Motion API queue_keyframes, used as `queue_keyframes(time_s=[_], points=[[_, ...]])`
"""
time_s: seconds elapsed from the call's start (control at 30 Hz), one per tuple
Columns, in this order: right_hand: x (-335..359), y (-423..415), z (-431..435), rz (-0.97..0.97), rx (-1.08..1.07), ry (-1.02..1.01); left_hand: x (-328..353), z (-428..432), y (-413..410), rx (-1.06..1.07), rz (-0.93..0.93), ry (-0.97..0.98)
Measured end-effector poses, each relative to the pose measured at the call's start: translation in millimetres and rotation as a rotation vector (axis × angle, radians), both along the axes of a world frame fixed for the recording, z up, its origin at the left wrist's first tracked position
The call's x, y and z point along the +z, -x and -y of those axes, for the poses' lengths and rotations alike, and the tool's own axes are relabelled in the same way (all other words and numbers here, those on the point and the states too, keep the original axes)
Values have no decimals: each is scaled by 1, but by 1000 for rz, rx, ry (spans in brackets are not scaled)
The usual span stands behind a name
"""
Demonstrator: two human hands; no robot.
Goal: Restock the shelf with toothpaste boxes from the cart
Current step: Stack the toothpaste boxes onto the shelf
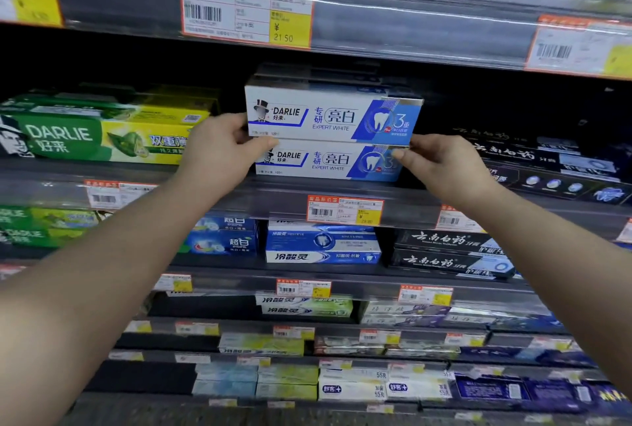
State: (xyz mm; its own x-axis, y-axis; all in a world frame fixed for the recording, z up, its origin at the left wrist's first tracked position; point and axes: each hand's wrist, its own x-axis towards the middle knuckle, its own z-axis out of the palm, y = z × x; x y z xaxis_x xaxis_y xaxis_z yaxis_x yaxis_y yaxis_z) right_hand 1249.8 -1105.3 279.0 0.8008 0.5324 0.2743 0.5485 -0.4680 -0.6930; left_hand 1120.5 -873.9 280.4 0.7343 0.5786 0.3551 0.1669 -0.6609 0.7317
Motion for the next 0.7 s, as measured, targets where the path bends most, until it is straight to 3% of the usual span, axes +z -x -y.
queue_keyframes(time_s=[0.2,0.37,0.7], points=[[2,1,-3,57,-59,53,0,1,-5,20,-24,11],[1,3,-4,123,-95,145,0,6,-5,35,-150,-108],[2,-3,-15,104,-138,171,8,4,-10,-6,-168,-12]])
